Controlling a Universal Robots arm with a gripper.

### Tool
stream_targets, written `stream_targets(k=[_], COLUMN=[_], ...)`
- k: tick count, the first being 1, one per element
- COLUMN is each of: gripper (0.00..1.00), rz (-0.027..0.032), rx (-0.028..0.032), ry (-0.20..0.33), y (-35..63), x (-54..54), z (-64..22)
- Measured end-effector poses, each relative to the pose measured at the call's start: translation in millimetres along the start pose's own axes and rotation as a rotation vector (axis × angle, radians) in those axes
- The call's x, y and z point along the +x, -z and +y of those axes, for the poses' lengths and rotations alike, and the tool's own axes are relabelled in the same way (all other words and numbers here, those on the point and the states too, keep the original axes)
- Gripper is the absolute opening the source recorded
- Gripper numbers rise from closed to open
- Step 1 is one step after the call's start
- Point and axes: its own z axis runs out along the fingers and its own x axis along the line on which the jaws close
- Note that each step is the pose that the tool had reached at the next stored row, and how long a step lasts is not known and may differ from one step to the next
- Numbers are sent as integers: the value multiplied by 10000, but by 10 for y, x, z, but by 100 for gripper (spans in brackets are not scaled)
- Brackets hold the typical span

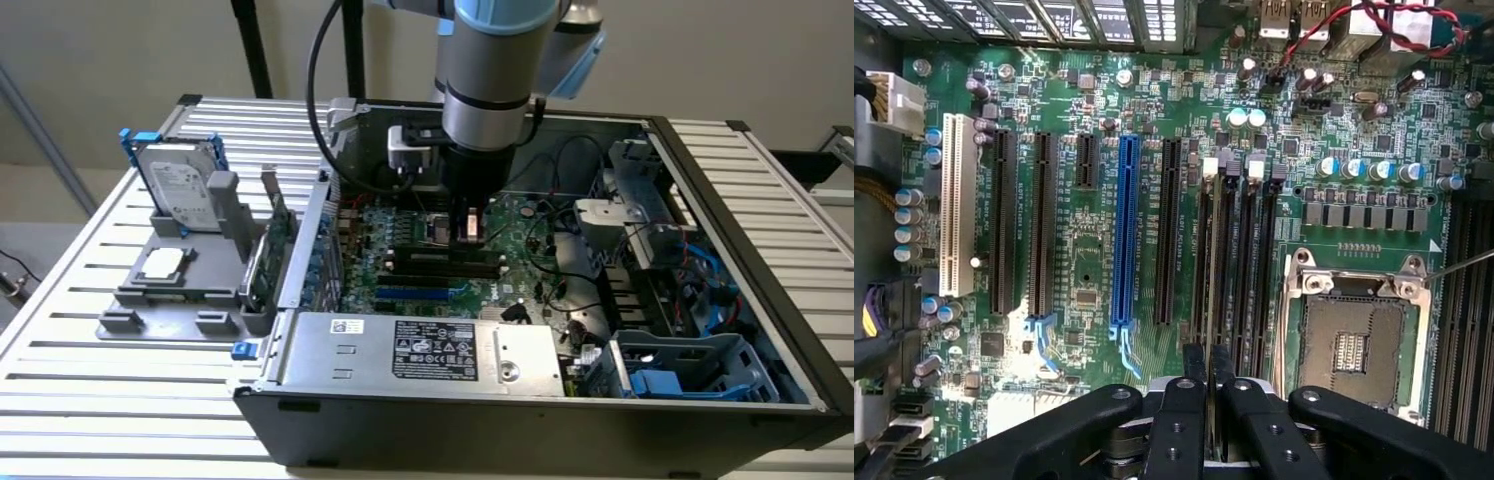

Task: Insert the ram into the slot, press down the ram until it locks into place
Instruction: 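Insert the ram into the slot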

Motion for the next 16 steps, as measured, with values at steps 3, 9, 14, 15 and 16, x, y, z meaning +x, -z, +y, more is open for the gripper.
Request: stream_targets(k=[3, 9, 14, 15, 16], gripper=[13, 13, 13, 13, 13], rz=[2, 6, 6, 6, 6], rx=[0, 0, 3, 4, 4], ry=[0, 0, 0, 0, 0], y=[-8, -17, -32, -34, -37], x=[1, 5, 6, 6, 6], z=[0, 0, -2, -2, -3])
